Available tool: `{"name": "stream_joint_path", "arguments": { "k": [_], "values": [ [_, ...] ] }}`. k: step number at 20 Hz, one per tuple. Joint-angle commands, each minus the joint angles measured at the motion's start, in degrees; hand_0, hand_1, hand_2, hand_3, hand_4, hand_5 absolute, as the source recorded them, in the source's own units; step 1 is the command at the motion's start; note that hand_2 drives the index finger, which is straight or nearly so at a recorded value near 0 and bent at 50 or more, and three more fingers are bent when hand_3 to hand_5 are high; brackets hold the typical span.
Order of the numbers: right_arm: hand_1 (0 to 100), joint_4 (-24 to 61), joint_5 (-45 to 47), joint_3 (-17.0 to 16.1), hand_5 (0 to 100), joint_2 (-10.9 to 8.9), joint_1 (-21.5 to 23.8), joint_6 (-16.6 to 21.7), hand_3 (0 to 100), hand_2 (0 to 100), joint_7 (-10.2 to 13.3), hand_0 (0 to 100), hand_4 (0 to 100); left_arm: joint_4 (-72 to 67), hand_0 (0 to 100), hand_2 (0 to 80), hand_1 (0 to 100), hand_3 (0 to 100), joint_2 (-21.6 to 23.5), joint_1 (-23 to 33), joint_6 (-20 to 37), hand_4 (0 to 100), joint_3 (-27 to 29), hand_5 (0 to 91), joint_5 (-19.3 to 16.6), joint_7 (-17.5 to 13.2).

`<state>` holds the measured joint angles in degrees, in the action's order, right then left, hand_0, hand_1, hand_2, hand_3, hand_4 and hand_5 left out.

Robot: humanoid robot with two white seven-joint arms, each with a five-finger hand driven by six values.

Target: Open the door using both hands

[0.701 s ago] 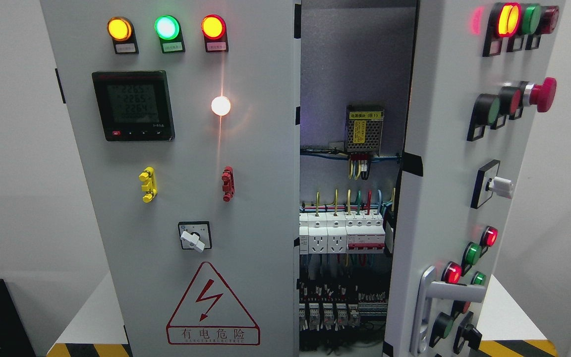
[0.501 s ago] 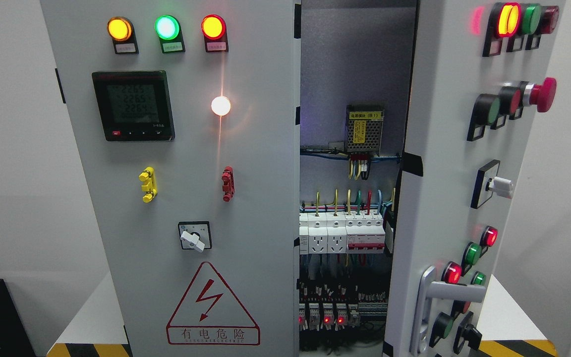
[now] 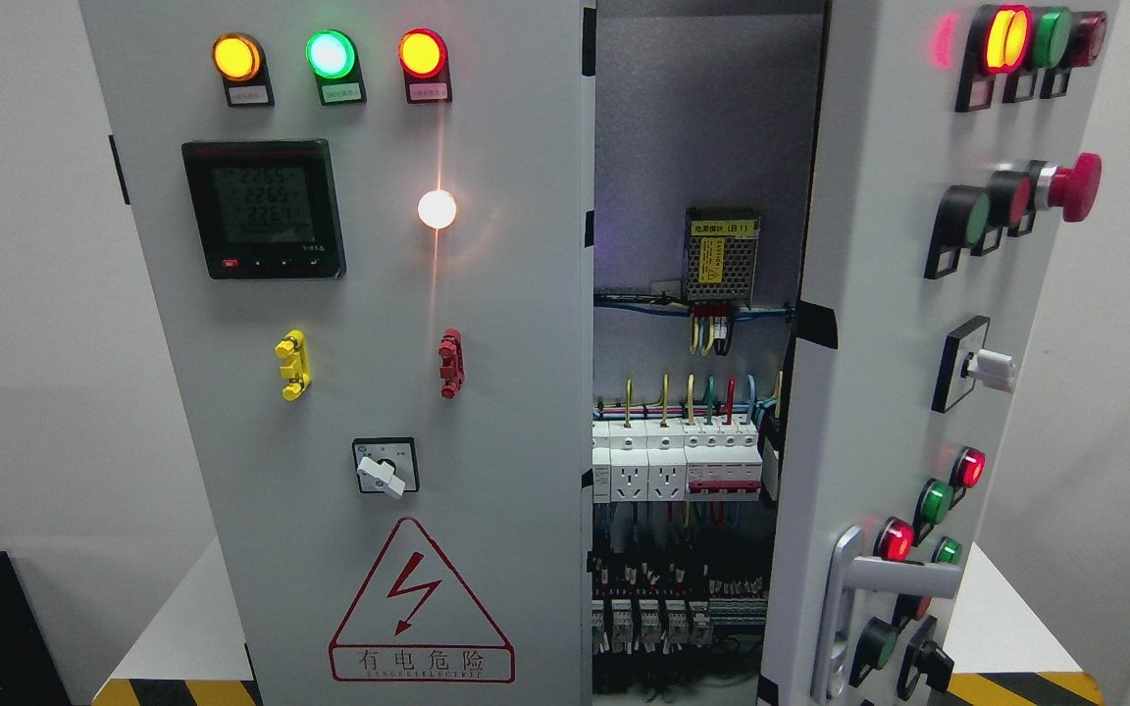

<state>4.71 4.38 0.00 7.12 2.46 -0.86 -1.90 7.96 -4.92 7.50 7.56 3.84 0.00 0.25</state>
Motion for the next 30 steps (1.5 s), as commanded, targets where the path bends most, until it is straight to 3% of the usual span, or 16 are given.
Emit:
{"name": "stream_joint_path", "arguments": {
  "k": [1,6,11,13,23,30],
  "values": [
    [0,0.0,0.0,0.2,0,0.00,0.0,0.0,0,0,0.0,19,0,25.0,0,0.0,0,0,2.4,6.9,0.0,0,-8.0,0.0,-1.1,0.2],
    [0,0.0,0.0,0.2,0,0.00,0.0,0.0,0,0,0.0,19,0,41.4,0,0.0,0,0,4.0,10.1,-0.3,0,-13.7,0.0,0.6,0.2],
    [0,0.0,0.0,0.2,0,0.00,0.0,0.0,0,0,0.0,19,0,63.0,0,0.0,0,0,11.9,12.7,-2.3,0,-26.6,0.0,8.5,0.3],
    [0,0.0,0.0,0.2,0,0.00,0.0,0.0,0,0,0.0,19,0,70.7,0,0.0,0,0,14.4,12.7,-3.9,0,-28.0,0.0,10.9,0.3],
    [0,0.0,0.0,0.2,0,0.00,0.0,0.0,0,0,0.0,19,0,97.3,0,0.0,0,0,19.0,11.6,-4.8,0,-32.8,0.0,12.0,0.3],
    [0,0.0,0.0,0.2,0,0.00,0.0,0.0,0,0,0.0,19,0,104.0,0,0.0,0,0,19.9,4.9,-4.7,0,-36.1,0.0,17.4,0.3]
  ]
}}
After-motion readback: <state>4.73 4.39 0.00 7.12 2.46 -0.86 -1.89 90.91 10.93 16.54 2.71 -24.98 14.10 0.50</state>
